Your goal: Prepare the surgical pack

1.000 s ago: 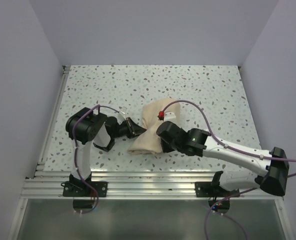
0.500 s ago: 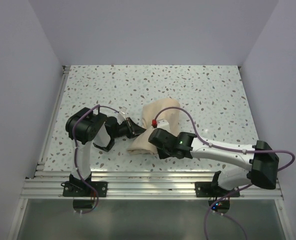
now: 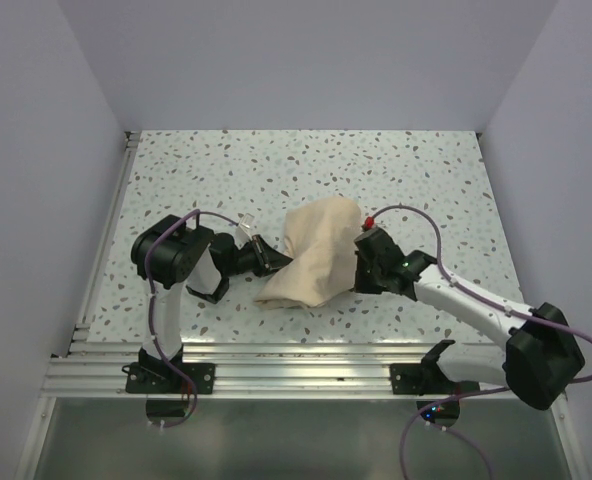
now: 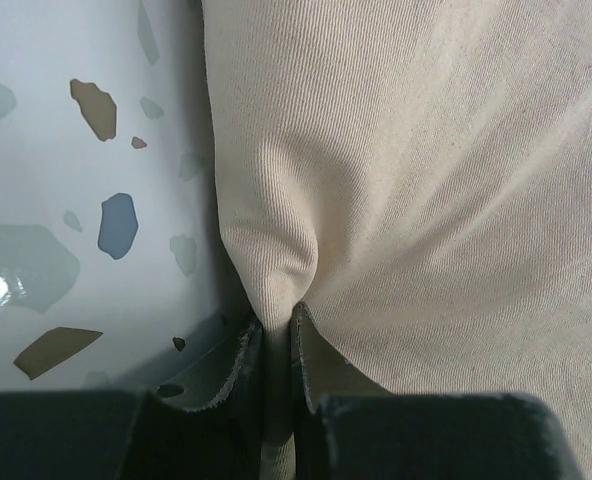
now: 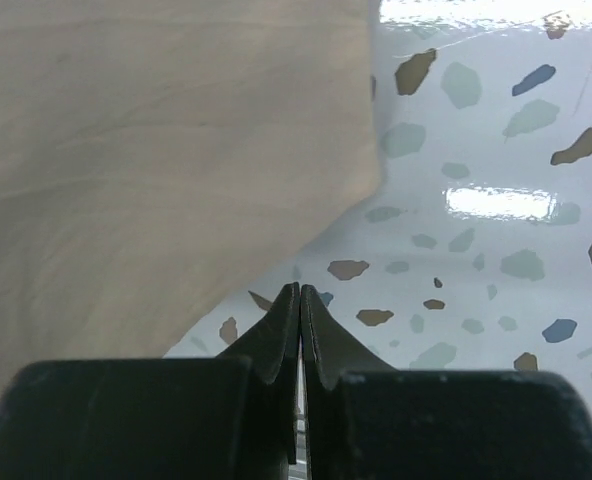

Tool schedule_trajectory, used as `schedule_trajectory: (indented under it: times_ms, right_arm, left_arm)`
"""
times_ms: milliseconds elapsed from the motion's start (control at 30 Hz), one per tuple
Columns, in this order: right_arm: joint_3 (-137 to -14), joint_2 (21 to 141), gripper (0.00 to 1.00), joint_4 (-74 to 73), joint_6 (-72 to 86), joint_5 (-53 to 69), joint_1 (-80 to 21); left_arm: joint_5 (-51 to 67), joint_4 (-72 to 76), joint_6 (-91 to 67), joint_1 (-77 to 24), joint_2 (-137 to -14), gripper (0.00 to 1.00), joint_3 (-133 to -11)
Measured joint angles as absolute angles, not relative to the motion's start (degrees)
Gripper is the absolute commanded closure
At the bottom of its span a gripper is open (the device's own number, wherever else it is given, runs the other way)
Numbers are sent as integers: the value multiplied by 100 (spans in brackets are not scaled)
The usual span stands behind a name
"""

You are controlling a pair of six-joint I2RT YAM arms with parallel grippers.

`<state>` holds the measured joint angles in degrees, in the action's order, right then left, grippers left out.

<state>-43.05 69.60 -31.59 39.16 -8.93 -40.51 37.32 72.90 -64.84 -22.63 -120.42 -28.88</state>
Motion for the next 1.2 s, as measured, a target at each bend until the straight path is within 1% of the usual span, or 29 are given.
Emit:
schedule_trajectory:
  times_ms: [200, 467, 733, 1000, 1200]
  right_arm:
    - [-3927, 7150, 100, -2366, 3879, -172, -3030]
    - [-3581, 7664, 100, -1352, 3972, 434, -2491]
    - [-3247, 8055, 100, -414, 4294, 735, -2381]
    - [-3247, 8635, 100, 722, 4724, 958, -2403]
    - [-3489, 9347, 100, 1686, 5205, 954, -2915]
  left_arm:
    - [3732, 7290, -6473, -2263, -12040, 100, -2888]
    - [3730, 7253, -6438, -2263, -12014, 100, -2888]
    - [3732, 7247, -6427, -2263, -12009, 100, -2888]
    - [3734, 7247, -6425, -2263, -12007, 100, -2888]
    - [3734, 7247, -6412, -2263, -12007, 100, -2888]
